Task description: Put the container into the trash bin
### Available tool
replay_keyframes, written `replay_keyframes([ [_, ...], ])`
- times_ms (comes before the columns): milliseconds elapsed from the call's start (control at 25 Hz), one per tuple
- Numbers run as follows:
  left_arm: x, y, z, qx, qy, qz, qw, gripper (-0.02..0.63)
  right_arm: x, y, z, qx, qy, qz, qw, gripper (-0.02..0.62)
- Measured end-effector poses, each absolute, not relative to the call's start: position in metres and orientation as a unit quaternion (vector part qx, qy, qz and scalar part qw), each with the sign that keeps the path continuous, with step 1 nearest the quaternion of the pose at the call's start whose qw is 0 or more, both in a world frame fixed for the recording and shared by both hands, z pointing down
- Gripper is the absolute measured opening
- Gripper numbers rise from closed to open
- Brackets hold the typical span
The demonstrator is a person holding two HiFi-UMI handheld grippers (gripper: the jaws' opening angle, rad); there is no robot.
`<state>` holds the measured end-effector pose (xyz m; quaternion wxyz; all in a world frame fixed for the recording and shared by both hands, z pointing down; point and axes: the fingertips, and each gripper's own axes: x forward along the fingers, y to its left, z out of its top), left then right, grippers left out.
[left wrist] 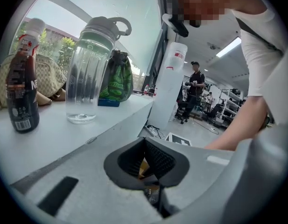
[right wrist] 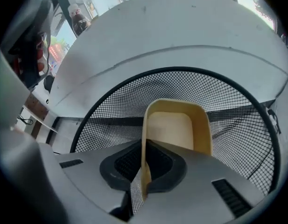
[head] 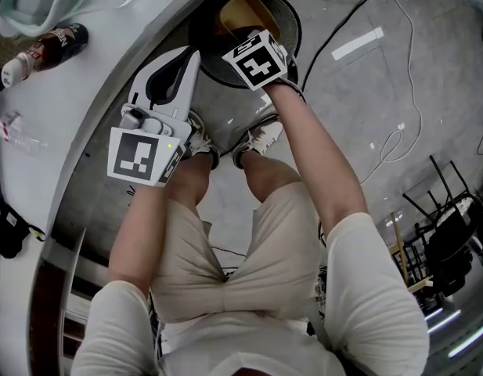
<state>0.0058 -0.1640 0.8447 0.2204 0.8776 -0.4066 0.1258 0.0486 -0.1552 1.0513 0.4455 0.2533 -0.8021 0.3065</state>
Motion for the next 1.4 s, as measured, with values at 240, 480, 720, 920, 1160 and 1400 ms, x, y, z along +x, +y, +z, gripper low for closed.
replay_keyframes([
  [240,0.003,-0.161,0.853,0.875,-0.409,0.133,0.224,0.017,0.042,-0.159,1.073,0.237,-0.787,0.322,0.47,0.014],
  [480,-0.001,-0.16,0.859,0.871,-0.415,0.135,0.226,0.017,0.043,-0.166,1.09,0.243,-0.779,0.331,0.473,0.022],
  [720,0.0,-0.154,0.859,0.871,-0.413,0.14,0.229,0.017,0.043,-0.17,1.087,0.259,-0.766,0.383,0.447,0.152],
  [920,-0.004,-0.155,0.837,0.867,-0.42,0.136,0.231,0.017,0.031,-0.179,1.048,0.277,-0.795,0.354,0.406,0.199],
  [1160,-0.005,-0.148,0.789,0.867,-0.421,0.128,0.234,0.017,0.033,-0.178,0.986,0.29,-0.804,0.347,0.387,0.179],
  [1400,-0.001,-0.144,0.732,0.871,-0.416,0.124,0.229,0.017,0.054,-0.175,0.936,0.324,-0.786,0.375,0.37,0.068],
])
